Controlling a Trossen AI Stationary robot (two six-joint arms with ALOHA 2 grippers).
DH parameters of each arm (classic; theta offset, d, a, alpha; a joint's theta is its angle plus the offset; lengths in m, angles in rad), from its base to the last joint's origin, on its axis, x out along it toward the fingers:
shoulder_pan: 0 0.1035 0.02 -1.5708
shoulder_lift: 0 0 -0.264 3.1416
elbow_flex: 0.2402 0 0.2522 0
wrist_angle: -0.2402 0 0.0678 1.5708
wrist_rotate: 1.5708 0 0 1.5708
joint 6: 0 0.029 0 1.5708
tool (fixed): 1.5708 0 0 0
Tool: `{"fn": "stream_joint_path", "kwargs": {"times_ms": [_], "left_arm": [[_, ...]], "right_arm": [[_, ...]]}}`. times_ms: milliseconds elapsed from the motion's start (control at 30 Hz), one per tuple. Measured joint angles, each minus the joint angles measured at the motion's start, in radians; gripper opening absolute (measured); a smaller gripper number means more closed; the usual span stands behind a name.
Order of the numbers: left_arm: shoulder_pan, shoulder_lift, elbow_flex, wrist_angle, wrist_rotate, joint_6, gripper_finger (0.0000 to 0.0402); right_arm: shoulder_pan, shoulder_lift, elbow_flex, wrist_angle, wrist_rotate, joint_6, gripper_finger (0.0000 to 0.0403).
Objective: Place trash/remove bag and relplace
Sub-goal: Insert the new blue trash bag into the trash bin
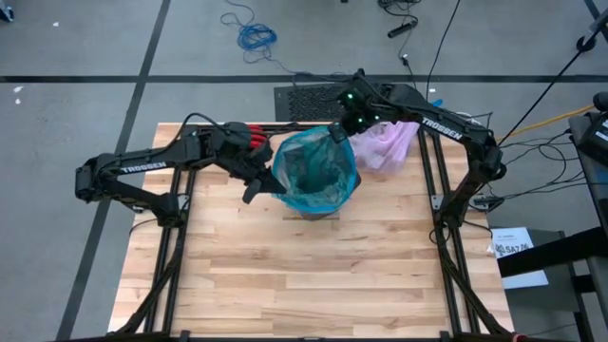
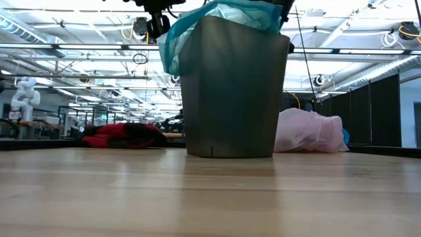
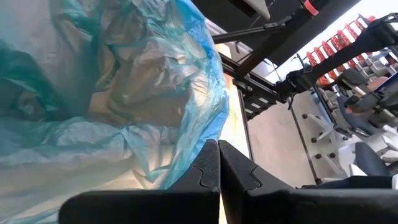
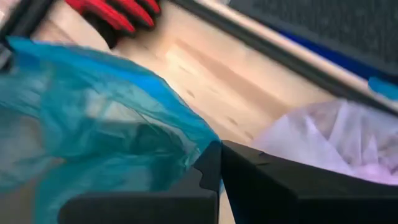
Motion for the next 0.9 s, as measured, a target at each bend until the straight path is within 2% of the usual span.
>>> {"fn": "stream_joint_path", "kwargs": {"times_ms": [300, 500, 900], "left_arm": [[0.001, 0.000, 0.000, -0.008, -0.012, 0.000, 0.0000], [0.001, 0.000, -0.001, -0.073, -0.042, 0.001, 0.0000], [0.001, 0.000, -0.002, -0.087, -0.083, 0.010, 0.0000]], "right_arm": [[0.004, 0.003, -0.103, -0.007, -0.064, 0.026, 0.0001], [0.024, 0.003, -0.108, -0.039, -0.089, 0.048, 0.0000], [0.066, 0.003, -0.108, -0.150, -0.090, 0.070, 0.0000]]}}
